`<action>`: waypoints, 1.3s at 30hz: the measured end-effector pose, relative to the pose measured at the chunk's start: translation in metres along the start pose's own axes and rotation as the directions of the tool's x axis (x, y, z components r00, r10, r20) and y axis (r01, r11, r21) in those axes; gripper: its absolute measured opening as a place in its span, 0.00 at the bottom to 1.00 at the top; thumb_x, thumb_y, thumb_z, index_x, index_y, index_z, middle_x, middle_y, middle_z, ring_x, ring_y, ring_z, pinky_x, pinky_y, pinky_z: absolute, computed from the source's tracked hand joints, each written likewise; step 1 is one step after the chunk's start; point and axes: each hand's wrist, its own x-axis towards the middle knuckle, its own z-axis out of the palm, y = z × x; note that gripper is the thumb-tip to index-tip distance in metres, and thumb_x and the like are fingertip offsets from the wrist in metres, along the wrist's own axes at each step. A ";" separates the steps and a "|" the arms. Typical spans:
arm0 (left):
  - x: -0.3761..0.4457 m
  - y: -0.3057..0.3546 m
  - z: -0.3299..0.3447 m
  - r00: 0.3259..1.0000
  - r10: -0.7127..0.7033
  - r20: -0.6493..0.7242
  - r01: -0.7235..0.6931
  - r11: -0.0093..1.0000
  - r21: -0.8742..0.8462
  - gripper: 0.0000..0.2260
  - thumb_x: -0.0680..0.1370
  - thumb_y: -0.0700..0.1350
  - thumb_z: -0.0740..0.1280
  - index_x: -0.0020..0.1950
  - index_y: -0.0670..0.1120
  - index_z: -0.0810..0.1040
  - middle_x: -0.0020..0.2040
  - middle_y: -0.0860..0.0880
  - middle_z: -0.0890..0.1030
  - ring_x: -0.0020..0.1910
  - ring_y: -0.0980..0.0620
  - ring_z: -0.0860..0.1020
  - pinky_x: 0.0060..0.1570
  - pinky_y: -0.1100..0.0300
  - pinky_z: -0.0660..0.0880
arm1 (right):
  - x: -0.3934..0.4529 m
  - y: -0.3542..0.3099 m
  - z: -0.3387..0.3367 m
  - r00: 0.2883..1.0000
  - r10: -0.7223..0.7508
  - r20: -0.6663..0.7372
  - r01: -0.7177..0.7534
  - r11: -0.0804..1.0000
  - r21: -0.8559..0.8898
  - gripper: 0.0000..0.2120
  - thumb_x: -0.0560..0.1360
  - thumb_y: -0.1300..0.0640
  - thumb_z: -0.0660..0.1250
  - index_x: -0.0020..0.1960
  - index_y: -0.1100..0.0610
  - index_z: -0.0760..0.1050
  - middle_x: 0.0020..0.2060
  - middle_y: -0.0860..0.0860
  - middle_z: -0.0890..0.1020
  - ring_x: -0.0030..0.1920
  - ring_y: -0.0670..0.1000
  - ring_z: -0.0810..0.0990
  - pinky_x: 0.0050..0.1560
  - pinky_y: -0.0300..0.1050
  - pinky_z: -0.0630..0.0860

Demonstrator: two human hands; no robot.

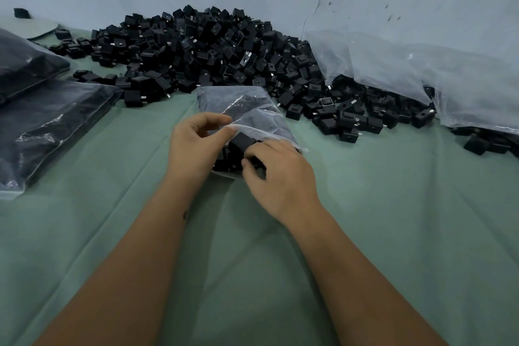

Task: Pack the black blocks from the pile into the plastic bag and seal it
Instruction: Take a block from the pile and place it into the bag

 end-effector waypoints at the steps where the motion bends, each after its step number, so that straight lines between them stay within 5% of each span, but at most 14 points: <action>1: 0.000 -0.001 0.000 1.000 0.011 0.000 -0.011 1.000 0.016 0.04 0.71 0.45 0.75 0.43 0.52 0.84 0.42 0.47 0.85 0.43 0.50 0.82 0.48 0.49 0.80 | 0.000 0.000 0.000 1.000 -0.011 0.000 0.011 1.000 0.012 0.04 0.74 0.54 0.67 0.45 0.53 0.80 0.41 0.46 0.80 0.47 0.49 0.76 0.45 0.48 0.75; 9: -0.002 -0.006 0.004 0.991 0.133 -0.027 -0.121 0.957 0.264 0.07 0.76 0.47 0.70 0.40 0.58 0.81 0.43 0.57 0.83 0.45 0.60 0.80 0.48 0.60 0.76 | 0.000 -0.003 0.000 0.995 -0.099 0.002 0.099 0.994 0.053 0.06 0.74 0.59 0.67 0.47 0.58 0.82 0.43 0.49 0.83 0.47 0.52 0.78 0.50 0.45 0.75; 14: -0.003 -0.005 0.005 0.987 0.161 -0.007 -0.153 0.950 0.271 0.06 0.77 0.47 0.69 0.43 0.58 0.81 0.44 0.59 0.83 0.46 0.63 0.79 0.50 0.61 0.76 | 0.004 -0.001 -0.005 0.985 -0.149 -0.081 0.129 0.968 -0.217 0.05 0.71 0.61 0.69 0.37 0.60 0.81 0.37 0.52 0.81 0.42 0.54 0.80 0.40 0.46 0.76; 16: -0.004 -0.004 0.005 0.987 0.156 0.021 -0.156 0.946 0.285 0.04 0.77 0.49 0.69 0.51 0.56 0.82 0.48 0.59 0.83 0.51 0.62 0.79 0.57 0.56 0.76 | 0.005 -0.003 -0.005 0.973 -0.227 -0.039 0.207 0.938 -0.279 0.04 0.70 0.62 0.71 0.36 0.59 0.80 0.36 0.52 0.81 0.41 0.54 0.80 0.42 0.47 0.77; 19: -0.006 -0.002 0.004 0.984 0.141 0.104 -0.171 0.908 0.382 0.17 0.75 0.54 0.62 0.61 0.54 0.80 0.56 0.59 0.81 0.61 0.54 0.77 0.66 0.45 0.69 | 0.005 -0.007 -0.002 0.948 -0.317 0.019 0.306 0.894 -0.327 0.03 0.69 0.61 0.71 0.36 0.58 0.80 0.35 0.51 0.80 0.42 0.54 0.80 0.44 0.48 0.76; 25: -0.009 0.004 0.002 0.966 0.200 0.166 -0.257 0.835 0.487 0.10 0.71 0.50 0.60 0.45 0.57 0.80 0.44 0.57 0.81 0.53 0.50 0.77 0.60 0.40 0.68 | 0.001 -0.006 -0.007 0.994 -0.098 0.042 0.105 0.972 -0.210 0.07 0.73 0.57 0.67 0.38 0.58 0.81 0.38 0.52 0.80 0.41 0.55 0.78 0.39 0.47 0.72; 30: -0.008 0.003 0.003 0.969 0.204 0.138 -0.245 0.850 0.466 0.08 0.69 0.49 0.60 0.43 0.56 0.78 0.43 0.56 0.80 0.51 0.50 0.75 0.61 0.39 0.67 | 0.002 -0.004 -0.010 0.996 0.087 -0.005 -0.087 0.991 -0.099 0.07 0.73 0.55 0.63 0.37 0.53 0.69 0.35 0.46 0.75 0.38 0.50 0.73 0.35 0.42 0.62; 33: -0.007 0.002 0.001 0.960 0.219 0.174 -0.275 0.849 0.451 0.08 0.68 0.47 0.61 0.42 0.55 0.77 0.44 0.54 0.79 0.52 0.49 0.74 0.59 0.40 0.68 | 0.004 -0.001 -0.006 0.993 0.105 0.054 -0.102 0.993 -0.054 0.02 0.71 0.57 0.63 0.41 0.55 0.74 0.38 0.47 0.78 0.43 0.49 0.73 0.39 0.43 0.66; 39: -0.003 -0.002 -0.006 0.918 0.221 0.330 -0.367 0.791 0.489 0.13 0.63 0.47 0.65 0.47 0.54 0.73 0.46 0.54 0.77 0.52 0.46 0.72 0.57 0.44 0.69 | 0.008 0.003 -0.004 0.990 0.107 0.096 -0.120 0.982 0.146 0.10 0.69 0.60 0.64 0.45 0.55 0.83 0.41 0.48 0.83 0.46 0.50 0.78 0.50 0.48 0.74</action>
